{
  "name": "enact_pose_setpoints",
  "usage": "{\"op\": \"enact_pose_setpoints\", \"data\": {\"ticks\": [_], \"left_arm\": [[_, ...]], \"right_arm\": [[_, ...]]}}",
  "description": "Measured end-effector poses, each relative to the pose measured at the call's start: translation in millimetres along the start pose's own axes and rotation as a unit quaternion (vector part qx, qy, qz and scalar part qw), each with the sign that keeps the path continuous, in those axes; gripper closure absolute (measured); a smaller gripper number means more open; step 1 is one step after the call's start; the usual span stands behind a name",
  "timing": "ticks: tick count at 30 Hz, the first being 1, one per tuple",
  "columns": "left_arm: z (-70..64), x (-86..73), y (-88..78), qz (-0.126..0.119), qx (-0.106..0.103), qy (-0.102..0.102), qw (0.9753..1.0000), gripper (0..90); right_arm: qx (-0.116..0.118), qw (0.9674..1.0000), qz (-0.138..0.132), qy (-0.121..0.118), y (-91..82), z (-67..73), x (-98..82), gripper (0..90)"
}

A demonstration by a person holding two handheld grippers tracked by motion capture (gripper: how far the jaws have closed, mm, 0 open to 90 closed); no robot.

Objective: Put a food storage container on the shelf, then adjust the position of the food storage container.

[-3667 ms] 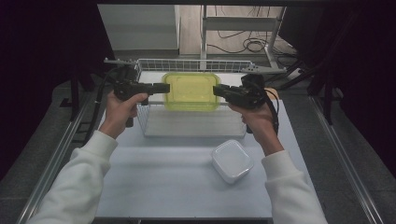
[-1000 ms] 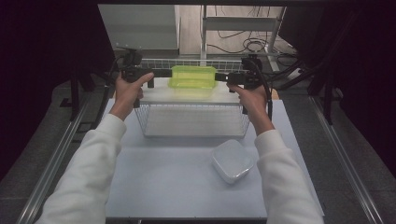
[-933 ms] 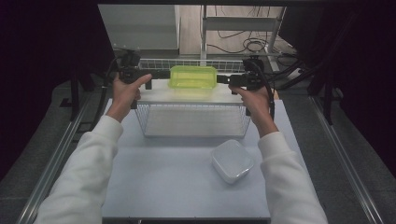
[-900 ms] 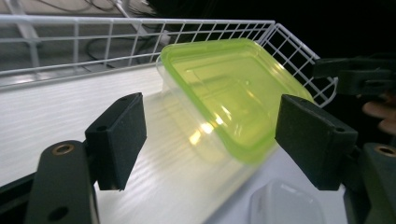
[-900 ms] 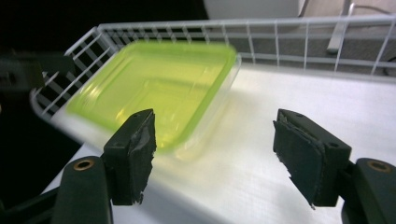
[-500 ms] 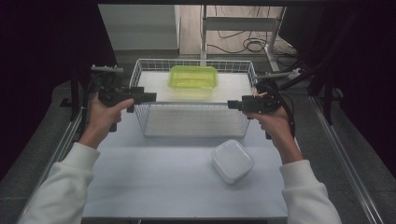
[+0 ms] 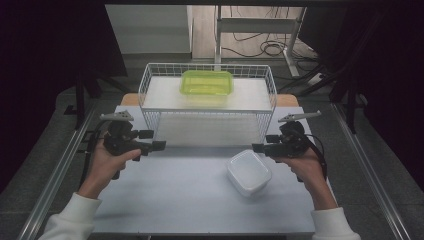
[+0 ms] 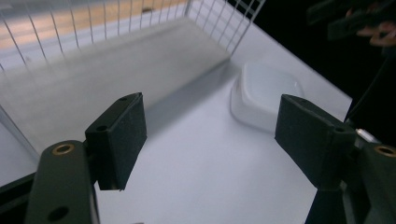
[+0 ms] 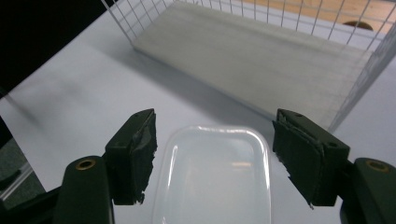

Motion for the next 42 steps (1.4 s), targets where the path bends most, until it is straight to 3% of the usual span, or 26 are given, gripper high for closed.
{"op": "enact_pose_setpoints", "data": {"ticks": [7, 11, 15, 30, 35, 36, 37, 42], "left_arm": [[-8.1, -23.0, 11.8, 0.035, 0.004, 0.016, 0.9992, 24.0], [-5.9, -31.7, 13.8, 0.025, -0.004, -0.003, 0.9997, 24.1], [-0.5, -39.3, 15.8, 0.033, 0.0, -0.011, 0.9994, 24.2], [3.5, -49.7, 11.8, 0.037, 0.014, -0.02, 0.999, 23.0], [3.0, -53.3, 17.4, 0.053, 0.026, -0.014, 0.9982, 22.3], [3.0, -54.1, 18.6, 0.055, 0.027, -0.015, 0.998, 22.3], [3.1, -54.9, 19.5, 0.057, 0.029, -0.016, 0.9978, 22.2], [3.9, -58.2, 22.0, 0.066, 0.033, -0.022, 0.997, 22.1]], "right_arm": [[-0.007, 0.9996, 0.026, -0.009, -0.1, 1.6, -21.2, 30.2], [-0.004, 0.9993, 0.036, -0.006, 1.1, 1.6, -30.5, 30.3], [-0.004, 0.9992, 0.039, -0.001, 3.6, -1.5, -35.7, 30.3], [-0.033, 0.9982, 0.049, 0.01, 5.0, -10.3, -44.4, 34.3], [-0.052, 0.9966, 0.057, 0.03, 2.8, -22.1, -48.8, 43.7], [-0.054, 0.9962, 0.059, 0.032, 2.8, -24.4, -50.0, 47.1], [-0.056, 0.9957, 0.065, 0.033, 3.7, -28.2, -52.4, 56.1], [-0.058, 0.9943, 0.082, 0.034, 7.1, -33.4, -56.6, 69.4]]}}
Point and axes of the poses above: each handheld gripper's, and its own axes: y roughly forward along the jaws, x roughly out of its top, z roughly to its left, the point moved 1 cm from there along y, roughly forward along the jaws, and after that the axes turned 7 degrees about -z, right-handed, at the moved point
